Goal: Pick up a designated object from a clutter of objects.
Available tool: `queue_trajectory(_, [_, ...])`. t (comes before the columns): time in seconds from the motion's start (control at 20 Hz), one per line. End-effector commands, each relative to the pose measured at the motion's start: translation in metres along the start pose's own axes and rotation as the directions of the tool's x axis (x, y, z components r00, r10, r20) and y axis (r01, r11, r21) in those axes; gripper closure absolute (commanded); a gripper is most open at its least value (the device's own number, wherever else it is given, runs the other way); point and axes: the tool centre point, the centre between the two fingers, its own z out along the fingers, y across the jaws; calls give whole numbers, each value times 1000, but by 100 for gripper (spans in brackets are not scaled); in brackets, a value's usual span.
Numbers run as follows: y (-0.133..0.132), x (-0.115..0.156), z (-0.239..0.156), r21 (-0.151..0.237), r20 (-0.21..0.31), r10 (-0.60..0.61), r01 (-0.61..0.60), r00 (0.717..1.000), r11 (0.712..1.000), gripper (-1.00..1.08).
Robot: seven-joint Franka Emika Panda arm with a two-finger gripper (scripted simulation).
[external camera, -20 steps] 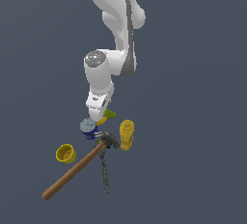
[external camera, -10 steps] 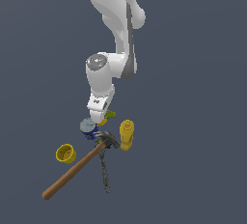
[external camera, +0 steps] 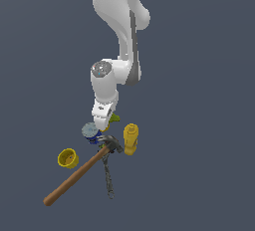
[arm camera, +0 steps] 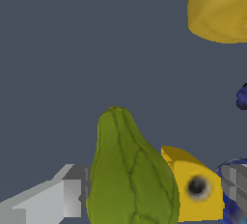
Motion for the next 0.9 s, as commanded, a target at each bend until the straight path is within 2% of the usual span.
queue_trajectory(0.0, [-9, -6, 19, 30, 5, 10, -10, 1000, 999, 108])
queue_trajectory(0.45, [-9, -6, 19, 30, 5, 10, -10, 1000, 999, 108])
queue_trajectory(0.5, [0, 0, 0, 0, -2, 2, -2, 1000, 1000, 108])
queue_trajectory(0.85, [-2, 7, -11, 0, -2, 2, -2, 1000, 1000, 108])
